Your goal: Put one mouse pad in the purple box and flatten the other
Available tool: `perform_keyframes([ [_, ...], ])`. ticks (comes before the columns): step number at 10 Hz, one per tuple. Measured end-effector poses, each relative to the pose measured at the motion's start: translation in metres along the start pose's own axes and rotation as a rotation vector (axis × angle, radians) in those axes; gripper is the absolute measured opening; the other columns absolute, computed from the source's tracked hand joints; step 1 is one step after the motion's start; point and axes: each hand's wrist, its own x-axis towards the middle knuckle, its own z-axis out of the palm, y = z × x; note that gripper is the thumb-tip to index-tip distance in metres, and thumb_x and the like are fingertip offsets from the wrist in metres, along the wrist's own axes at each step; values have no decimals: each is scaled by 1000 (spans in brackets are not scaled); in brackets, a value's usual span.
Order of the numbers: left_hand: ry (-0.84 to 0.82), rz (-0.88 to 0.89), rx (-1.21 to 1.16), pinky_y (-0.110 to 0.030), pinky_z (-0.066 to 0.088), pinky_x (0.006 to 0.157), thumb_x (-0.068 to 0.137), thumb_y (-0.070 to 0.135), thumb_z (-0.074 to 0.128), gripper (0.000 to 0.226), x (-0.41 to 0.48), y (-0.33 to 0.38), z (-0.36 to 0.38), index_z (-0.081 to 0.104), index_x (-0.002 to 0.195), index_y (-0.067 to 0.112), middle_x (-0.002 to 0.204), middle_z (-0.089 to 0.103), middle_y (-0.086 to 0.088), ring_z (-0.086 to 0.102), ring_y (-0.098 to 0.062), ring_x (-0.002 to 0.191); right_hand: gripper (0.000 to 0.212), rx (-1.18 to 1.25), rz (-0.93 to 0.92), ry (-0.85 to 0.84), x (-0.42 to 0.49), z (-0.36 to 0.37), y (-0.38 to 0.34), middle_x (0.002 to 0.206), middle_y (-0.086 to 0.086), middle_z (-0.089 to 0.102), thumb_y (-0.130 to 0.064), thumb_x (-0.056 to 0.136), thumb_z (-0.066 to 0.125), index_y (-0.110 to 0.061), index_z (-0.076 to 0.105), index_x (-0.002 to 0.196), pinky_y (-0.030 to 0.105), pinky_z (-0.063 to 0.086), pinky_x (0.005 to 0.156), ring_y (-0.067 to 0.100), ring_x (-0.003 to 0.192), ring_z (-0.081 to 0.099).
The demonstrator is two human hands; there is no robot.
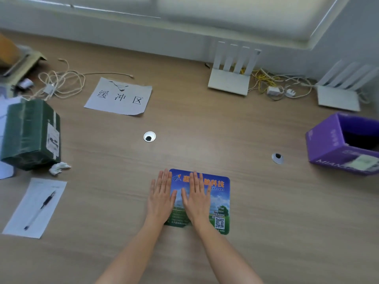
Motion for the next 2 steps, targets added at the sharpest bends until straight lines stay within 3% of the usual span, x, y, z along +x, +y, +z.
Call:
perform_keyframes([
  [1,36,55,18,-43,18,116,100,42,15,62,4,10,-31,20,151,8,160,17,-7,11,-22,148,68,21,33,89,-1,-26,15,160,-1,20,-55,98,13,-14,20,153,49,4,116,15,148,5],
  [2,74,127,29,-43,19,116,99,43,21,62,5,26,-59,20,151,9,160,15,-6,12,-22,148,69,57,34,160,-3,-50,23,161,-3,15,-56,97,23,-16,16,153,50,0,116,12,147,-5],
])
